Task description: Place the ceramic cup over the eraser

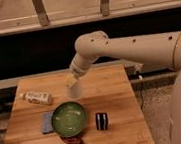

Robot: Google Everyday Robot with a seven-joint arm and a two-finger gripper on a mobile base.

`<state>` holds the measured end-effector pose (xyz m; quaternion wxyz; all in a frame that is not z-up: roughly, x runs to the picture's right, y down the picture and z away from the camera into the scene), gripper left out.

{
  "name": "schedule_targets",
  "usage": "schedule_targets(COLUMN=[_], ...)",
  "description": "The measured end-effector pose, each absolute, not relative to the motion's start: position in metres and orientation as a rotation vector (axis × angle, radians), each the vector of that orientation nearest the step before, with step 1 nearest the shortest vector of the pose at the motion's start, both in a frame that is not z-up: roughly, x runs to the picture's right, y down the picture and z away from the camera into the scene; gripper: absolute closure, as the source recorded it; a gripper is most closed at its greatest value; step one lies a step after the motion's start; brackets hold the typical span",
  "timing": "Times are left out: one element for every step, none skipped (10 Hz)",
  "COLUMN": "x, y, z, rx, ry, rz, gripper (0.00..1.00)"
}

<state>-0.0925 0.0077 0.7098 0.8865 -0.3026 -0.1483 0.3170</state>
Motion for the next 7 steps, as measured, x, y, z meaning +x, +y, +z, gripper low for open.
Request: schedule_targets(x=[-0.092,-0.092,-0.092,-0.092,-0.093,-0.092,-0.087], y=[0.007,0.007,0.008,0.008,0.007,0.001,-0.005], z=[0.71,0.71,0.71,0.71,0.711,0.709,0.707], rx=[-0.629,-0.629,-0.63,-0.63,-0.631,-0.625,-0.613], ry=[-0.308,-0.308,-0.308,-0.308,-0.307,-0.305,-0.3], rz=[0.66,0.66,0.659,0.66,0.658,0.657,0.66], gripper=[1.0,1.0,1.0,1.0,1.0,1.0,1.0])
